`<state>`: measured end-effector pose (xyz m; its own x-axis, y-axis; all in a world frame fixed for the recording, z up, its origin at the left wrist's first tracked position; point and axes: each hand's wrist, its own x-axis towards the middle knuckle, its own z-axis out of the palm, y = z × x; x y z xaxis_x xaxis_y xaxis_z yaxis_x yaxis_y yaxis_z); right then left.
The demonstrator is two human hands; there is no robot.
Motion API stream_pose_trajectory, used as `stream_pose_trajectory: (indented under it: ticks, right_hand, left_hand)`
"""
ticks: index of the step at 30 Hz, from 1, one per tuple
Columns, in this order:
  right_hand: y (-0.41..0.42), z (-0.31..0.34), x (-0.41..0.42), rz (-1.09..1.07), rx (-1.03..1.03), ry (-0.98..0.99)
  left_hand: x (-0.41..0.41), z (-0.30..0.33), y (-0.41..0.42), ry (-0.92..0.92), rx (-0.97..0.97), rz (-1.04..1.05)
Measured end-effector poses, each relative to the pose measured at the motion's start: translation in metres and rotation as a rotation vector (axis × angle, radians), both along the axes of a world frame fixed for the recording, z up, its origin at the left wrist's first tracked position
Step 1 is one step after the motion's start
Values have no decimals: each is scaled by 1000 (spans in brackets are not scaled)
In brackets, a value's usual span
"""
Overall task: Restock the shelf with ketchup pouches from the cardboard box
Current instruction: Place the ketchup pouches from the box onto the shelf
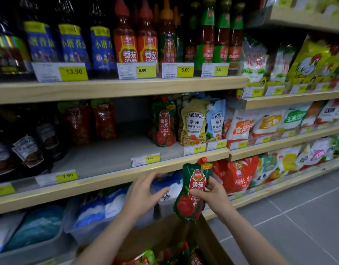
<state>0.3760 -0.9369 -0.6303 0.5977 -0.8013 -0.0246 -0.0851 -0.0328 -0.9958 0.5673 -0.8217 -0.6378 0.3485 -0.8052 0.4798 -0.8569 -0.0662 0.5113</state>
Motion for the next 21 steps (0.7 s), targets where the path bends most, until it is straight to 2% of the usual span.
stream_pose_trajectory:
  ticks: [2,4,7,9,16,21]
  right_hand:
    - [-12,20,9,11,-56,-4]
    - [-24,42,21,10,-121,-23]
    - [-37,77,42,13,-205,-90]
    - [-44,99,56,12,-291,-129]
    - [-77,118,102,-12,-438,-180]
    - [-96,104,121,6,-385,-145]
  left_hand:
    - [33,16,-5,-398,-105,162]
    - [64,23,-11,-581,-61,271]
    - [88,19,-16,-642,129,362]
    - [92,15,-17,-690,176,385]
    - [94,7,-18,-751,119,403]
    - [97,3,-20,-776,98,411]
